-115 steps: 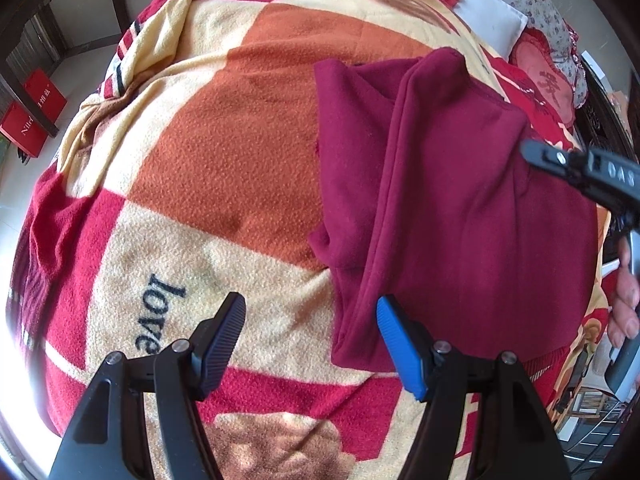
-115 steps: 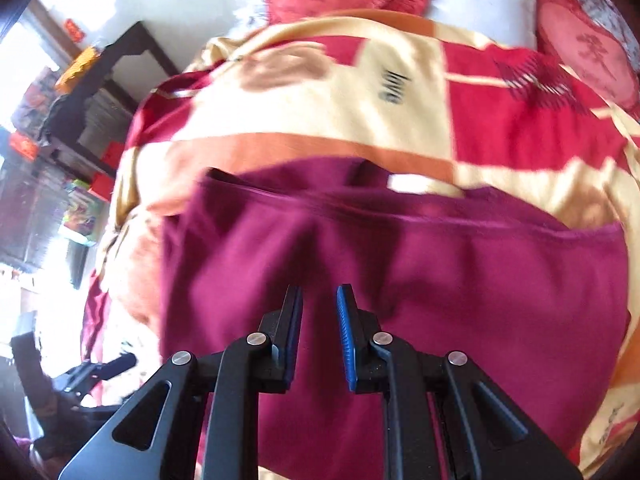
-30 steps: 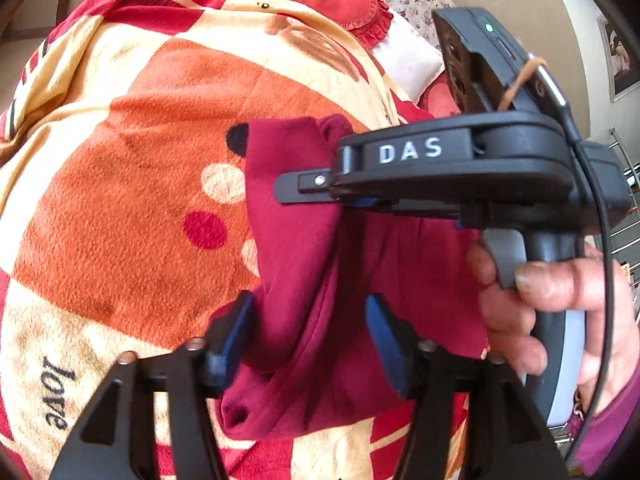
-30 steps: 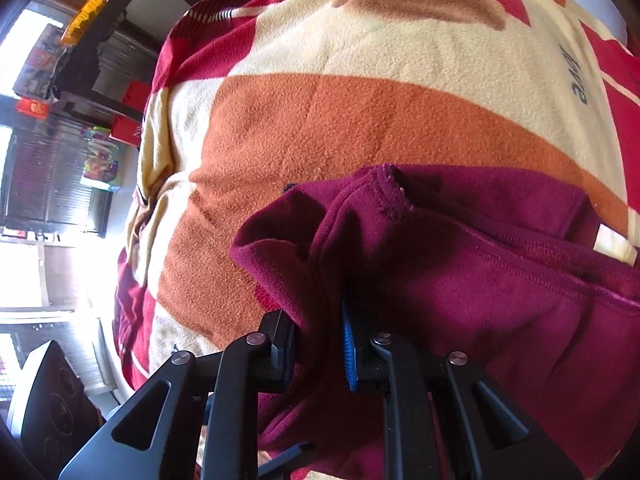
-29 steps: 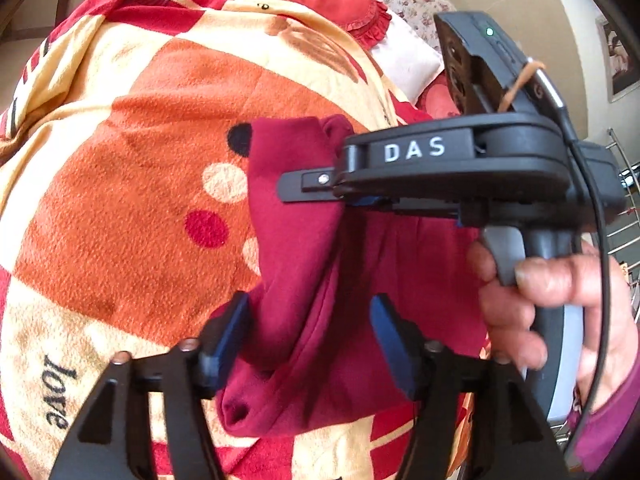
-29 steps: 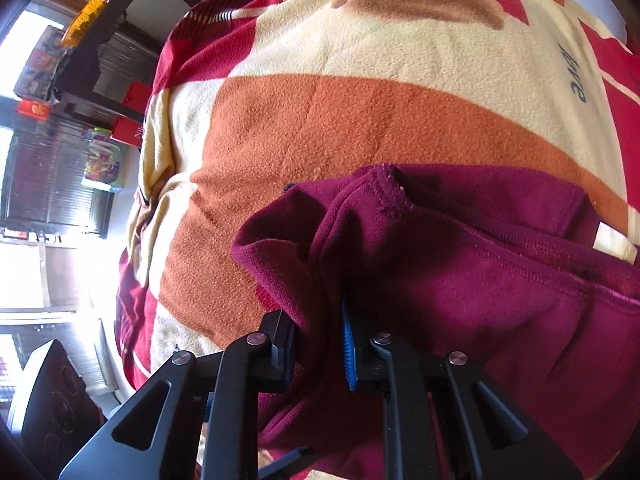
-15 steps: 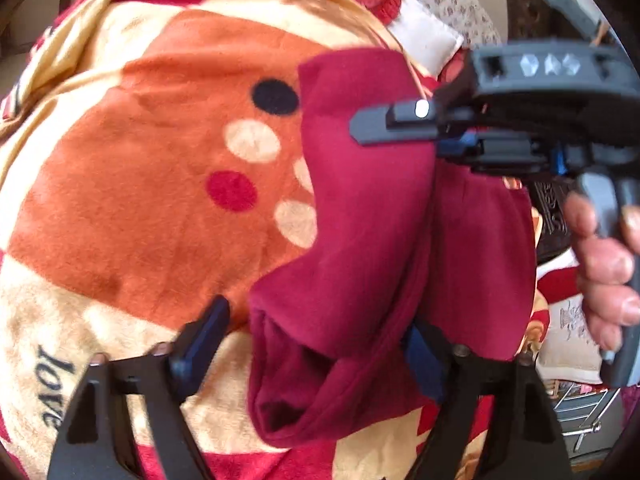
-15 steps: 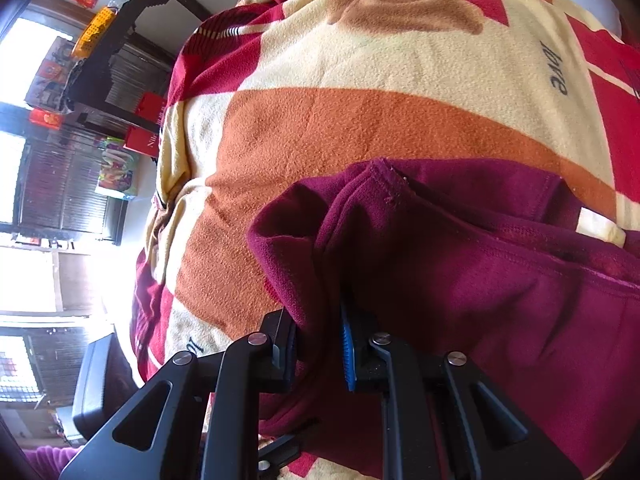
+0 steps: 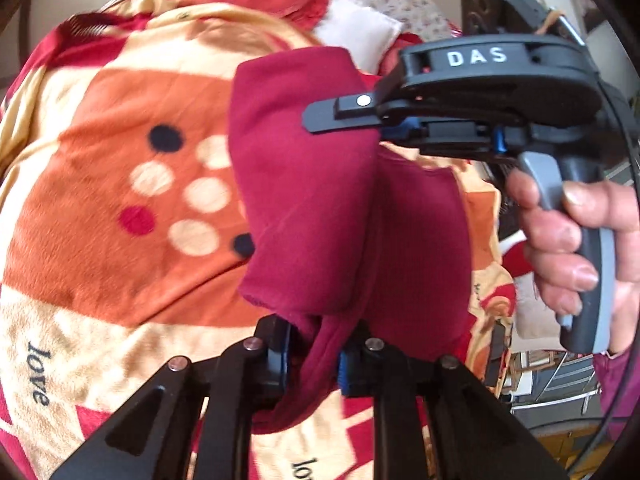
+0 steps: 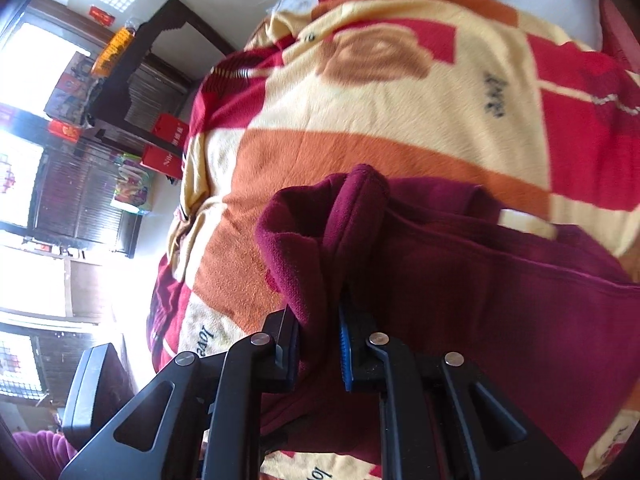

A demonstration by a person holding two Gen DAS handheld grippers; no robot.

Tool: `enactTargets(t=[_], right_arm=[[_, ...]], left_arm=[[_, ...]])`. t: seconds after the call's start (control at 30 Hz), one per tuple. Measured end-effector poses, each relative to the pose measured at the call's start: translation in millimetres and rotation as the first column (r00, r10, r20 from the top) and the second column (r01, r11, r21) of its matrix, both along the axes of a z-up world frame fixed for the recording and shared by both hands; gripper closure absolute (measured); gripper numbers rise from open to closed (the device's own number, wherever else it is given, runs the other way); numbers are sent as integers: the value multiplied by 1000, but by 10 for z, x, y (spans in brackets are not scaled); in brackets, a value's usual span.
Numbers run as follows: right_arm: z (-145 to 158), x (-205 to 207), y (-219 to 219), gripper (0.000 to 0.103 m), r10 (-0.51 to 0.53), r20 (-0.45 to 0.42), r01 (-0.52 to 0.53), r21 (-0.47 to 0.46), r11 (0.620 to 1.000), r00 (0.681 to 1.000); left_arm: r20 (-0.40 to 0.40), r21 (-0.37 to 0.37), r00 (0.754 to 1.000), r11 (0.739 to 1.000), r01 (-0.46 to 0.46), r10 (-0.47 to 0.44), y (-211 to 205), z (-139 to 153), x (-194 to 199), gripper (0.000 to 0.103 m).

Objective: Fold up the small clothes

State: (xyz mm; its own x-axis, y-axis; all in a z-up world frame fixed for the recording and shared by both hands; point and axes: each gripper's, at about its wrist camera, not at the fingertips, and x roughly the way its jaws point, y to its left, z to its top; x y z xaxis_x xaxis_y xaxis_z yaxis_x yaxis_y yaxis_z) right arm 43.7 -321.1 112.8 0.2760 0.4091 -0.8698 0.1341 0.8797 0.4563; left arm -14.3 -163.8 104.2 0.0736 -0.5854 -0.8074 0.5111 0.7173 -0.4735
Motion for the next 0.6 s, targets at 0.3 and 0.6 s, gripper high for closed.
enactTargets(t=[0.3, 0.6], right_arm=[[329, -427, -637, 103, -85, 50, 85, -1, 996, 995], [390, -944, -1369, 103, -217, 56, 218, -6, 976, 974]], left_arm=[[44, -37, 992, 992, 119, -117, -490, 330, -328, 86], [54, -39, 970, 970, 240, -238, -1147, 387, -659, 86]])
